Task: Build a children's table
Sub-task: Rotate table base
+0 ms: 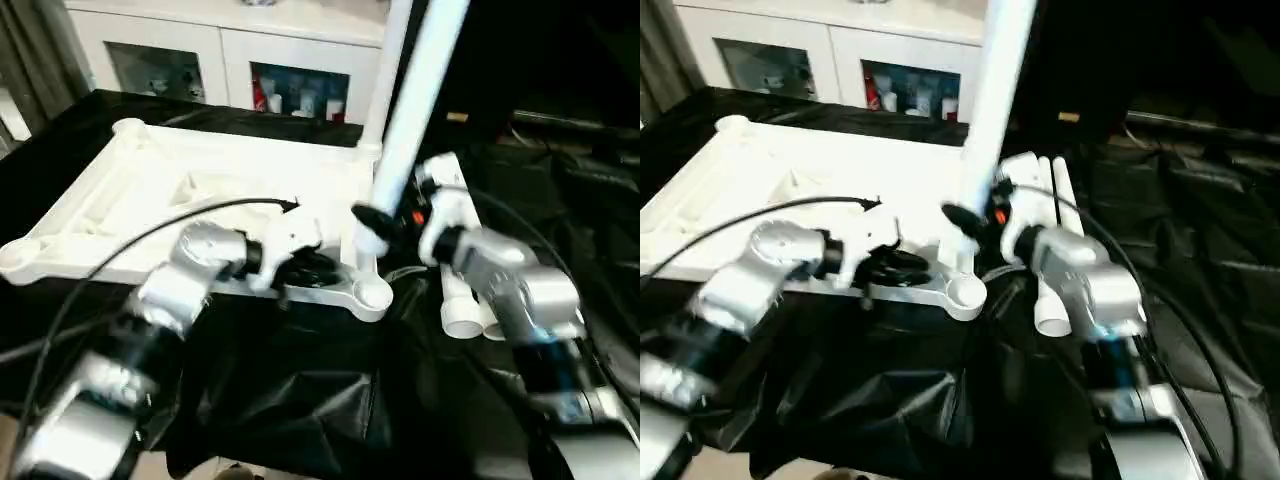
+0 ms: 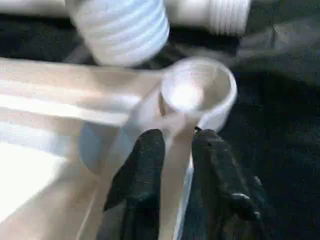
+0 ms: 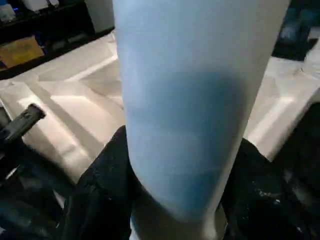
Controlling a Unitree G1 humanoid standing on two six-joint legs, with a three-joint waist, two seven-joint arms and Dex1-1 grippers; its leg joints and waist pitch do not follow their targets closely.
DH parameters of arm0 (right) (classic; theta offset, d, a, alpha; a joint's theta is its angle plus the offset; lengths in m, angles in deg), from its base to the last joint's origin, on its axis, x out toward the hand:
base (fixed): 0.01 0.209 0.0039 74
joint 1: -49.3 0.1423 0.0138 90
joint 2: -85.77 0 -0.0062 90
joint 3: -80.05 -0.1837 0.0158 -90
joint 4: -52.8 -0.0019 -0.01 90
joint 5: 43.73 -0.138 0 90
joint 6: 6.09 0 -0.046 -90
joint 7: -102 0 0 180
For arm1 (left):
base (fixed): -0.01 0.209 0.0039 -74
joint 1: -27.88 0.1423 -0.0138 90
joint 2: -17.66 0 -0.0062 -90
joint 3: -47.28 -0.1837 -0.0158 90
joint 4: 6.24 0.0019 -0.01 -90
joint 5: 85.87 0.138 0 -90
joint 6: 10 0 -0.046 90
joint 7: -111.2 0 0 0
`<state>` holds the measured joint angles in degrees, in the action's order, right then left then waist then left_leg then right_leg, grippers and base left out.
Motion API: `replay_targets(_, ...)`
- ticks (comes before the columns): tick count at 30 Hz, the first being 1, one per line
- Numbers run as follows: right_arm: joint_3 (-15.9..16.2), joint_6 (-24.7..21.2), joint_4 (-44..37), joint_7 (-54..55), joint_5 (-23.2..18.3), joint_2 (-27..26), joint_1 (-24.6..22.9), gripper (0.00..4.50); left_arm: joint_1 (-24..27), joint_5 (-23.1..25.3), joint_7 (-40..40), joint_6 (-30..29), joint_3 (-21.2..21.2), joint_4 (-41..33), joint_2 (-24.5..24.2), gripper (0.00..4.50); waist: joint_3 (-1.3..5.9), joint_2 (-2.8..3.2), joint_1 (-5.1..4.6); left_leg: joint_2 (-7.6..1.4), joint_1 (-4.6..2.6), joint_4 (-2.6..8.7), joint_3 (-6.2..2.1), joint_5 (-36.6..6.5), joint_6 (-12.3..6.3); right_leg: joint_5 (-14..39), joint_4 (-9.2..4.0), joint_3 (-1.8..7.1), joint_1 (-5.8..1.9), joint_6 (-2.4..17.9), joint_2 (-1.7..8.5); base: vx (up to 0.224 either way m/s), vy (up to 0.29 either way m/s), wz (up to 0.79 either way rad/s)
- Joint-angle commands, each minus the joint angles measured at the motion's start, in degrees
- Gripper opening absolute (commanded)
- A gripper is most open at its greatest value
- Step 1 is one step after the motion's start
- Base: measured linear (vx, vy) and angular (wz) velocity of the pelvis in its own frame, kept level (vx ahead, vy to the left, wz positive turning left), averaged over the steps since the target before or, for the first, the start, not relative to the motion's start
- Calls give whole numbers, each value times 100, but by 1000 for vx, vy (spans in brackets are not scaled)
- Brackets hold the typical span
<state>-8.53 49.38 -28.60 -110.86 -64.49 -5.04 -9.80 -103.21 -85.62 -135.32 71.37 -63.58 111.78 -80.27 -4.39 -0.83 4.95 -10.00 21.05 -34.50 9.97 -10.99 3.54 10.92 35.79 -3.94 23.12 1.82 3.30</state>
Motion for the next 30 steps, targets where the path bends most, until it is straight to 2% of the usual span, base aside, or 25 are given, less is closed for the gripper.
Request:
replay_targets(1,-125,-105,-309,27,-99,85,-50,192,-144,94,-199,197,-118,219,22,130,464,141,-37,-268,-62,369,-113,-471,-61,-112,-355,346,-384,1213,479,0,0,0)
replay_targets(2,-135,-137,-395,55,-104,99,-107,192,-188,131,-210,270,-146,356,41,130,463,176,-30,-260,-45,356,-109,-446,-94,-125,-348,355,-400,1282,493,0,0,0)
replay_targets(3,-153,-178,-488,90,-114,110,-163,192,-240,186,-248,369,-185,527,59,130,465,148,-35,-261,-47,354,-97,-474,-107,-74,-367,356,-407,1291,498,0,0,0)
replay_targets(4,-179,-227,-596,136,-127,117,-220,192,-282,235,-307,474,-232,697,76,130,457,241,-10,-247,-46,344,-106,-470,-121,99,-385,356,-408,1266,502,0,0,0)
replay_targets(5,-205,-277,-699,176,-139,124,-272,192,-338,275,-360,592,-262,917,110,130,450,378,-15,-260,-63,341,-115,-536,-92,177,-397,351,-381,1270,504,0,0,0)
replay_targets(6,-240,-357,-873,241,-135,138,-360,192,-435,360,-445,786,-335,1319,165,130,442,233,-49,-241,-46,356,-102,-589,-119,269,-435,345,-425,1249,466,0,0,0)
replay_targets(7,-244,-367,-898,251,-133,141,-372,192,-447,378,-452,815,-350,1375,170,130,432,384,-35,-231,-38,338,-117,-582,-113,338,-427,344,-414,1238,479,0,0,0)
replay_targets(8,-258,-401,-992,282,-127,156,-421,192,-495,476,-419,942,-417,1586,181,130,429,336,-56,-237,-51,349,-98,-668,-124,479,-478,342,-404,1206,469,0,0,0)
replay_targets(9,-280,-449,-1120,314,-137,186,-482,192,-566,652,-260,1150,-507,1865,188,130,452,375,-71,-223,-38,332,-113,-660,-115,579,-468,343,-445,1146,460,0,0,0)
replay_targets(10,-320,-503,-1243,349,-162,210,-531,192,-636,757,-138,1253,-540,2046,180,130,462,508,-63,-216,-33,322,-133,-613,-107,576,-448,334,-447,1159,472,0,0,0)
replay_targets(11,-323,-504,-1249,352,-162,211,-535,192,-639,757,-132,1253,-537,2054,180,130,457,439,-92,-217,-9,322,-122,-582,-146,565,-477,334,-455,1114,458,0,0,0)
replay_targets(12,-372,-510,-1344,411,-160,205,-609,192,-672,783,18,1237,-477,2150,168,113,479,510,-107,-218,-10,310,-124,-508,-167,480,-472,323,-450,1140,460,0,0,0)
replay_targets(13,-374,-510,-1347,414,-160,203,-612,192,-672,784,25,1234,-475,2151,167,102,495,468,-127,-208,7,302,-122,-470,-187,440,-459,322,-470,1149,451,0,0,0)
replay_targets(15,-397,-511,-1381,460,-154,182,-648,192,-671,812,133,1204,-445,2166,148,89,494,527,-162,-199,14,298,-124,-443,-241,652,-484,304,-455,1133,457,0,0,0)
replay_targets(16,-408,-528,-1373,464,-170,168,-653,192,-673,777,255,1076,-367,2136,157,89,515,248,-200,-196,33,307,-90,-421,-284,691,-502,308,-486,1095,430,0,0,0)
replay_targets(17,-402,-548,-1345,438,-191,164,-644,192,-661,691,323,898,-268,2077,182,76,504,115,-187,-190,47,318,-91,-355,-305,778,-454,303,-500,1077,445,0,0,0)
replay_targets(18,-292,-586,-1244,350,-237,141,-600,192,-594,442,483,487,28,1939,259,58,477,157,-163,-207,31,309,-75,-359,-324,1436,-517,292,-426,953,497,0,0,0)
replay_targets(19,-277,-588,-1234,341,-237,140,-593,192,-592,420,488,466,53,1945,268,58,476,227,-148,-226,11,312,-93,-365,-295,1516,-494,298,-413,969,512,0,0,0)
replay_targets(20,-192,-584,-1148,276,-235,122,-530,192,-542,319,509,329,168,1888,297,53,482,215,-143,-244,-7,317,-87,-385,-302,1561,-533,302,-384,952,513,0,0,0)
replay_targets(21,-142,-567,-1061,222,-232,104,-463,192,-475,277,508,225,213,1768,290,45,482,64,-153,-265,26,343,-108,-307,-322,1389,-460,299,-418,954,524,0,0,0)
replay_targets(22,-81,-499,-808,191,-184,35,-311,192,-330,180,565,-29,331,1538,303,35,418,-91,-208,-284,43,383,-92,-386,-345,1402,-497,282,-364,931,514,0,0,0)
replay_targets(23,-62,-474,-722,181,-170,3,-267,192,-235,158,569,-137,354,1377,282,30,402,-119,-217,-269,44,382,-99,-472,-332,1503,-477,284,-369,953,546,0,0,0)
replay_targets(24,-56,-467,-696,175,-168,-7,-255,192,-190,151,568,-184,360,1297,271,27,409,-52,-197,-273,22,374,-106,-469,-328,1554,-478,297,-354,956,572,0,0,0)
replay_targets(26,-26,-453,-617,134,-185,-56,-210,192,2,149,624,-355,383,944,209,17,447,-75,-206,-361,-28,389,-119,-358,-272,1053,-427,313,-321,1087,568,0,0,0)
replay_targets(30,-9,-377,-386,152,-144,-169,-52,192,389,293,537,-718,262,142,-42,1,424,-59,-209,-347,-54,398,-104,-224,-315,-40,-317,338,-343,1441,560,0,0,0)
